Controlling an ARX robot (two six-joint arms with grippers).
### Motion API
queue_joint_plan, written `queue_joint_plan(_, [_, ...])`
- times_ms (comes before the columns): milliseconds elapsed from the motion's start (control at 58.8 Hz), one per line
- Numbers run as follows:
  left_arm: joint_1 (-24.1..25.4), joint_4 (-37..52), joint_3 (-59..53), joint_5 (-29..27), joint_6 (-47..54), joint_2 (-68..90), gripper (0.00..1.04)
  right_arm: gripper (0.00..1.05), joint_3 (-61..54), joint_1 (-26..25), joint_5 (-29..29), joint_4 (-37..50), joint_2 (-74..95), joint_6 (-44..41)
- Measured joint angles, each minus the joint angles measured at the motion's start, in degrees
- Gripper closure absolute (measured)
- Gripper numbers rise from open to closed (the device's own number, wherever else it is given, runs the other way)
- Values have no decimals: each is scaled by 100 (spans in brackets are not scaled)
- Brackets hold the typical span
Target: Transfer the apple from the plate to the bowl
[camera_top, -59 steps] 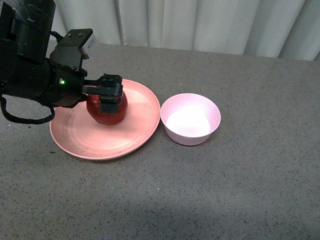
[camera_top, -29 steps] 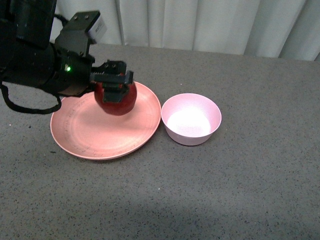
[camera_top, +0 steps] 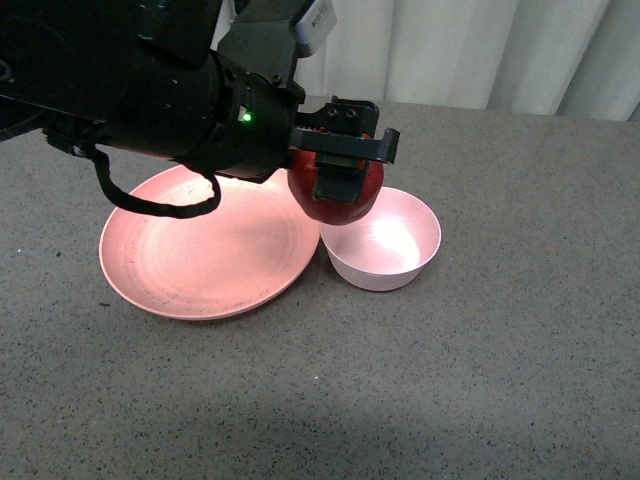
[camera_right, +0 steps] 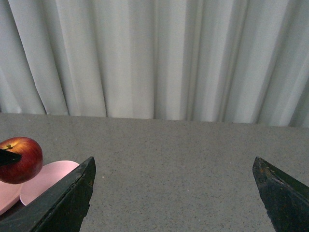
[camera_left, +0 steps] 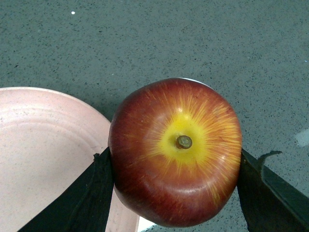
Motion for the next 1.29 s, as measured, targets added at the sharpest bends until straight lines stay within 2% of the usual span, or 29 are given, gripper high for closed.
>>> queue_joint_plan(391, [-365,-44,660,-125,-48,772,41,9,0,0,0,0,0,0])
queue_joint_plan(1122, [-514,155,927,-297,-197,1478,41,9,0,0,0,0,0,0])
queue_joint_plan(1156, [-514,181,927,-334,-208,1486,39,9,0,0,0,0,0,0])
queue_joint_plan(1292, [-511,258,914,-361,-197,1484,18,9,0,0,0,0,0,0])
